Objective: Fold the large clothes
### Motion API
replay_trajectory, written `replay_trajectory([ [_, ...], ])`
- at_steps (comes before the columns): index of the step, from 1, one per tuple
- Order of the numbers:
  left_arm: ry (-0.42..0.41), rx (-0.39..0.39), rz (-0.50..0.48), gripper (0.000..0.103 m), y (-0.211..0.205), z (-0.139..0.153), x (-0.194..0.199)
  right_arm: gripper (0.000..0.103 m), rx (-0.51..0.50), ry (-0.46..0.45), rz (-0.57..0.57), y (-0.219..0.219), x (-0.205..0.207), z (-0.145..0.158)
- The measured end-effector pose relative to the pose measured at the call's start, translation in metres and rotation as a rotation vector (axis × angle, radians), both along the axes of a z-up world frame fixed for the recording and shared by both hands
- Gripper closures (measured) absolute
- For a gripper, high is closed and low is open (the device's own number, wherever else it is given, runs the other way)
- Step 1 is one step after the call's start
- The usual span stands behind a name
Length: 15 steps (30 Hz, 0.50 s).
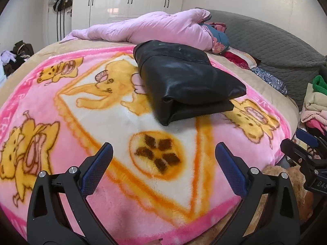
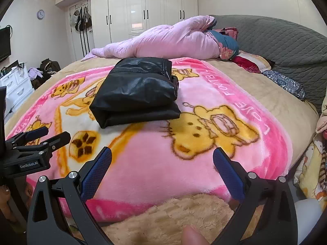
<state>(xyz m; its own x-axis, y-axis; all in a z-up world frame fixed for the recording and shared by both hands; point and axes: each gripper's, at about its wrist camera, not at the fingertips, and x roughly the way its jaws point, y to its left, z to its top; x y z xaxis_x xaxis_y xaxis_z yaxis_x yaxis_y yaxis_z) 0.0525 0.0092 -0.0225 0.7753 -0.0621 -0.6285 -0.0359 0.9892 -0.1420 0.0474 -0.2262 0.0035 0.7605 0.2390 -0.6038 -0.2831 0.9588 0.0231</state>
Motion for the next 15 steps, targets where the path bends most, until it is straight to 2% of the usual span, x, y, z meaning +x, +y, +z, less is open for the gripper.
replay_trajectory([
  [15,-0.020,0.015,0.012,0.009,0.0029,0.0087,-0.0066,0.004,0.009,-0.016,-0.003,0.0043,-0.0068,0.0076],
])
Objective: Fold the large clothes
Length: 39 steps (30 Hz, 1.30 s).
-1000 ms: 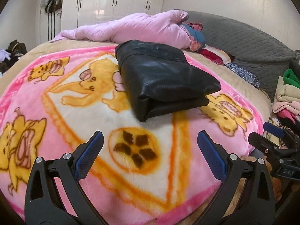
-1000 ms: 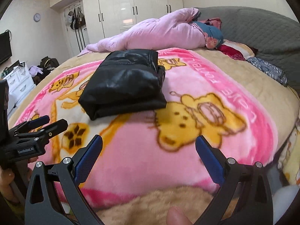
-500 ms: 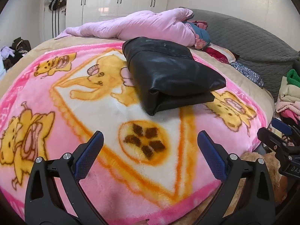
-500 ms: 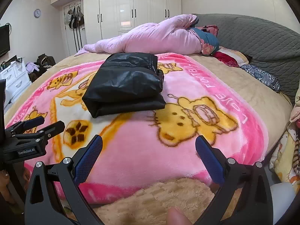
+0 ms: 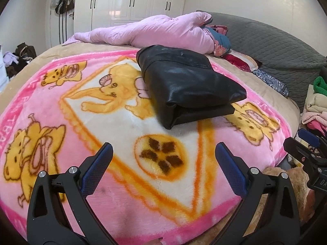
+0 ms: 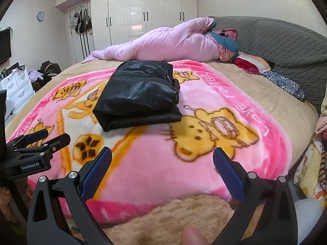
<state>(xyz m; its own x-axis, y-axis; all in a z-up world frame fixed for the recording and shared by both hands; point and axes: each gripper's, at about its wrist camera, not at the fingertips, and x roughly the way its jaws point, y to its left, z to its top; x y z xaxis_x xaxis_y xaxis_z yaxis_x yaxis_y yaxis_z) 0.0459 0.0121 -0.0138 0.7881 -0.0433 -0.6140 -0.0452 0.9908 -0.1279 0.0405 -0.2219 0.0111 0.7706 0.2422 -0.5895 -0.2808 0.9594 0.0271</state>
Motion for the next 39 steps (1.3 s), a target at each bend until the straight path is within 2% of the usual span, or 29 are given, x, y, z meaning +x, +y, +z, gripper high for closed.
replay_trajectory([
  [39,-0.004,0.041,0.032,0.009,0.0026,0.0057,-0.0060,0.004,0.000,-0.003,0.001,0.0023,-0.0068,0.0053],
])
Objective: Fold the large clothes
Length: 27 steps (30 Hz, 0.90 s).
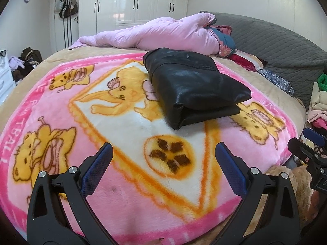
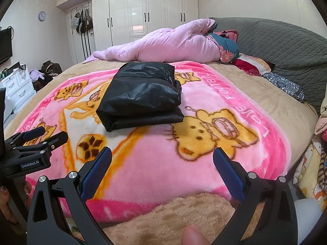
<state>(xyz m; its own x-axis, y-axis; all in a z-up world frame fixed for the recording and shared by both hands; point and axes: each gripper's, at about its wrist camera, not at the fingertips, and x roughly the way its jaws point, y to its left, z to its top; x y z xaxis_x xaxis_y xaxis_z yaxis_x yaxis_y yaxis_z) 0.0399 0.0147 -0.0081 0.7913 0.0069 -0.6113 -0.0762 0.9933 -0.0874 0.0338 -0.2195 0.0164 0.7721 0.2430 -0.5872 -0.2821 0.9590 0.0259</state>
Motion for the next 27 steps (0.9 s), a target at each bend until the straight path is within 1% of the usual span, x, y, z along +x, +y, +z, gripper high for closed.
replay_trajectory([
  [12,0.003,0.002,0.000,0.009,0.002,-0.001,-0.001,0.004,0.000,0.001,0.001,-0.001,0.001,0.000],
  [16,0.005,-0.011,-0.004,0.009,0.007,-0.004,-0.004,0.004,-0.004,0.003,0.000,0.000,0.000,0.000],
  [20,0.002,-0.004,-0.004,0.009,0.010,-0.004,-0.006,0.004,-0.004,0.002,0.000,-0.001,0.001,0.000],
  [24,0.019,0.019,0.024,0.009,0.012,-0.006,-0.003,0.004,-0.008,0.001,-0.008,-0.002,0.000,-0.002],
  [27,0.033,0.020,0.053,0.009,0.023,-0.010,-0.001,0.004,-0.002,0.013,-0.049,-0.010,0.001,-0.008],
])
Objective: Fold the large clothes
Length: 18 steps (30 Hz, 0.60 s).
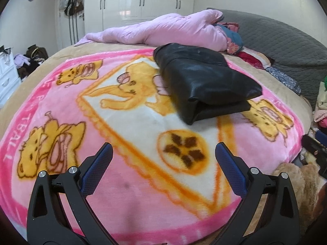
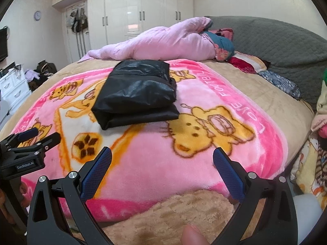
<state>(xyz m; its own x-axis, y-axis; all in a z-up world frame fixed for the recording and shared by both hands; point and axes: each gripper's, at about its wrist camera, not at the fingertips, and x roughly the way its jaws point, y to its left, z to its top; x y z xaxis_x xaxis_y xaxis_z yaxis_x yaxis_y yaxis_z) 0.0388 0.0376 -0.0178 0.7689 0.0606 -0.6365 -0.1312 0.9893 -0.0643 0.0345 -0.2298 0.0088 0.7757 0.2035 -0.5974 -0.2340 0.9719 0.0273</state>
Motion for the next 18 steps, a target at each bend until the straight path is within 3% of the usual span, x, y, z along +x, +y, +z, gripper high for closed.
replay_trajectory([
  [5,0.006,-0.022,0.110,0.009,0.048,-0.005,0.008,0.004,-0.005,0.016,-0.160,-0.041,-0.001,-0.006],
  [9,0.053,-0.015,0.273,0.009,0.144,-0.005,0.028,0.004,0.018,0.041,-0.426,-0.124,-0.005,-0.016],
  [12,0.076,0.048,0.445,0.009,0.234,0.003,0.041,0.004,0.025,0.075,-0.725,-0.220,-0.017,-0.034],
  [15,0.116,0.102,0.602,0.009,0.323,0.005,0.057,0.004,0.038,0.186,-1.120,-0.341,-0.048,-0.069],
  [18,0.174,0.113,0.745,0.009,0.403,-0.002,0.079,0.004,0.072,0.281,-1.359,-0.420,-0.082,-0.101],
])
